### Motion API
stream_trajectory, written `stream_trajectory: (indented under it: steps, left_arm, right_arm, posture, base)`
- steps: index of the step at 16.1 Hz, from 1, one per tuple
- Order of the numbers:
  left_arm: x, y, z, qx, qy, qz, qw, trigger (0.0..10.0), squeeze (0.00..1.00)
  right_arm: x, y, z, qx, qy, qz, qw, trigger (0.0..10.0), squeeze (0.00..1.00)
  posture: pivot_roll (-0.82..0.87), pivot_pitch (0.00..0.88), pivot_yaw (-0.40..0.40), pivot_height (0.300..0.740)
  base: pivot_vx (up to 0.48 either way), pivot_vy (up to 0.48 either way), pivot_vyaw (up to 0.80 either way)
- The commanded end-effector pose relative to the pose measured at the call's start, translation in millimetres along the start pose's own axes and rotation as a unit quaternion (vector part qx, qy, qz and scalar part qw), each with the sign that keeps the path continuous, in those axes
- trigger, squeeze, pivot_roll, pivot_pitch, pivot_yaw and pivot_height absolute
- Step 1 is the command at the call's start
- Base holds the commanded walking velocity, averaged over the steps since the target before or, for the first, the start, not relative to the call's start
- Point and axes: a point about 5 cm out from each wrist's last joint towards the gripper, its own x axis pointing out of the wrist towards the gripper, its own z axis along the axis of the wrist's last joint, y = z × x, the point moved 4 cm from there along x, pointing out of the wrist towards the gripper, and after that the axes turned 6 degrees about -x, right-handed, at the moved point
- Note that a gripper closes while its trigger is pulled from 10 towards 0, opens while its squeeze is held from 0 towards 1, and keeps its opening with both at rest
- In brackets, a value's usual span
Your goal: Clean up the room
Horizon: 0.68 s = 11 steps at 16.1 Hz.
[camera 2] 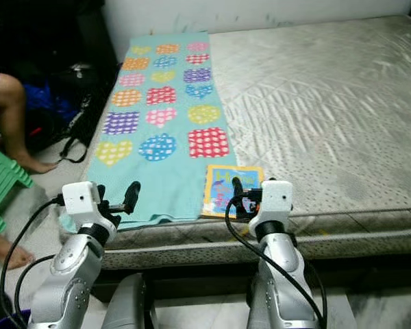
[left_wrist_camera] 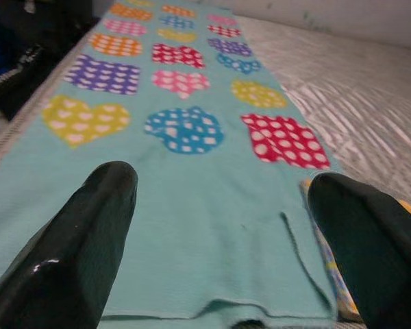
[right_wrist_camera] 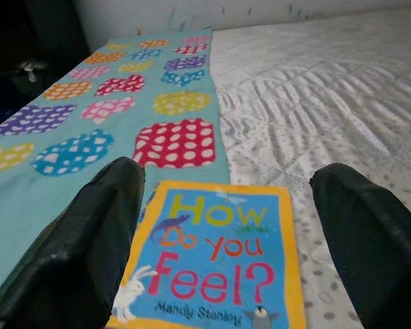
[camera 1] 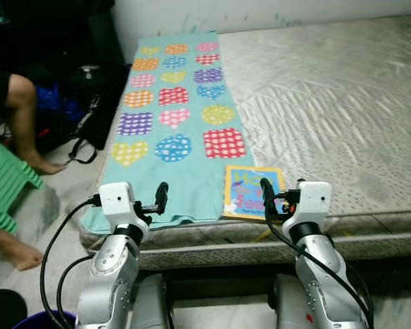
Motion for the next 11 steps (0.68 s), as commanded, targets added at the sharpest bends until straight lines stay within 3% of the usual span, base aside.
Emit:
stream_trajectory:
  steps: [1,5,11]
  left_arm:
    - [-1.8,4.9,-5,0.004,0.008,0.009,1.0,10.0,0.0]
    - [-7.6,6.1,-10,-0.001,0.018,0.015,1.0,10.0,0.0]
    - [-9.2,5.7,-13,-0.003,0.024,0.017,1.0,10.0,0.0]
  right_arm:
    - [2.3,7.8,0,0.01,0.005,0.012,1.0,10.0,0.0]
    - [-2.8,17.8,-3,0.018,0.012,0.022,1.0,10.0,0.0]
    - [-8.9,15.3,-7,0.02,0.025,0.02,0.999,10.0,0.0]
  posture:
    - [-0.07,0.0,0.101,0.553]
    - [-0.07,0.04,0.101,0.529]
    - [-0.08,0.06,0.103,0.47]
  base:
    - [0.0,0.0,0.0]
    - [0.0,0.0,0.0]
    - [0.0,0.0,0.0]
